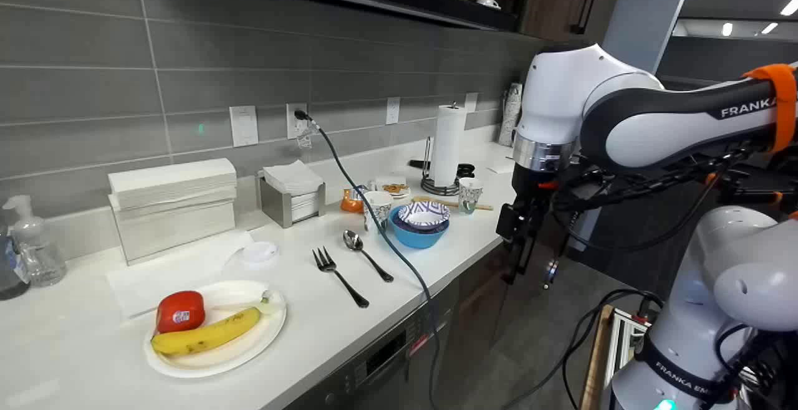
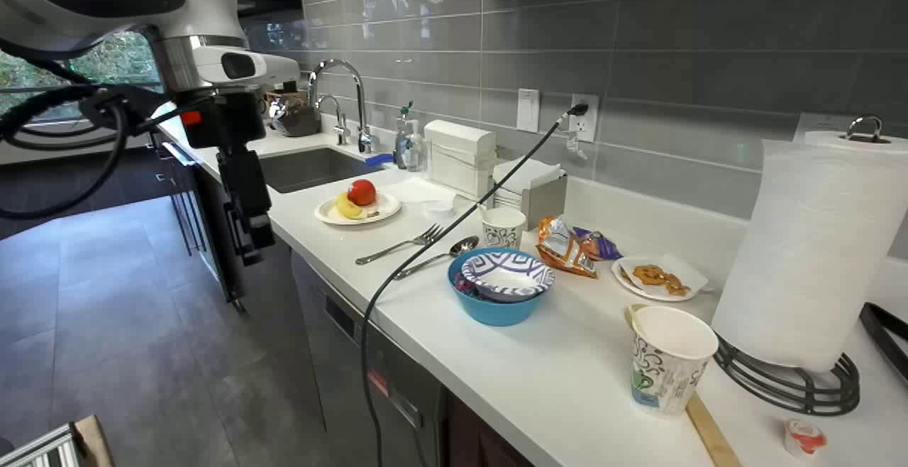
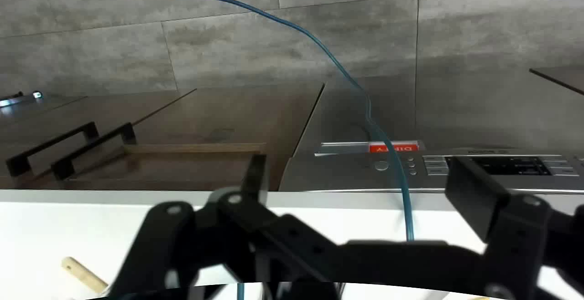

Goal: Put the spoon in the cup on the counter

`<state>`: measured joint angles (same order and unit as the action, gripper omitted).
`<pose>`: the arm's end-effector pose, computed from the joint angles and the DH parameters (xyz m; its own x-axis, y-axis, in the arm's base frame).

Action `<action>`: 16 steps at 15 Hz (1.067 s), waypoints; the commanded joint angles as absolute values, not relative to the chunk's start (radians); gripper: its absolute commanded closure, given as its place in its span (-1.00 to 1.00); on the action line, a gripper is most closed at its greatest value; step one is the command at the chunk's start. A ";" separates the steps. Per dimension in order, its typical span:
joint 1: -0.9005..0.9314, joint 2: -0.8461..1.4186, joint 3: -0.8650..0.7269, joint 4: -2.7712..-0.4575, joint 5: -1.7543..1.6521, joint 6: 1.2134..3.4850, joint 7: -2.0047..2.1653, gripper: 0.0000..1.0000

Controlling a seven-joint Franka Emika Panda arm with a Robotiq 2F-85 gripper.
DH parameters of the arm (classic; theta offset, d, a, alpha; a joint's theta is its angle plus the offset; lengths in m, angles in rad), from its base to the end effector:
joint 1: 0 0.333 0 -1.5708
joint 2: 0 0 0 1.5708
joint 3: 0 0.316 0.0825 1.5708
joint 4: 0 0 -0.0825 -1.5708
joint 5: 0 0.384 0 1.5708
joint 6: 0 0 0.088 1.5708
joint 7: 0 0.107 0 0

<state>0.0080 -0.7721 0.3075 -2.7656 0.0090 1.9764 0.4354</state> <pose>0.2984 0.0896 0.4167 0.9775 -0.2050 0.0500 -0.2109 -0.9566 0.2009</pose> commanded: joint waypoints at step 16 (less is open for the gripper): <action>-0.157 -0.435 0.195 -2.519 0.006 1.973 0.574 -1.00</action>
<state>-0.1022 -0.6245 0.2462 -2.6610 0.0084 1.9771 0.5198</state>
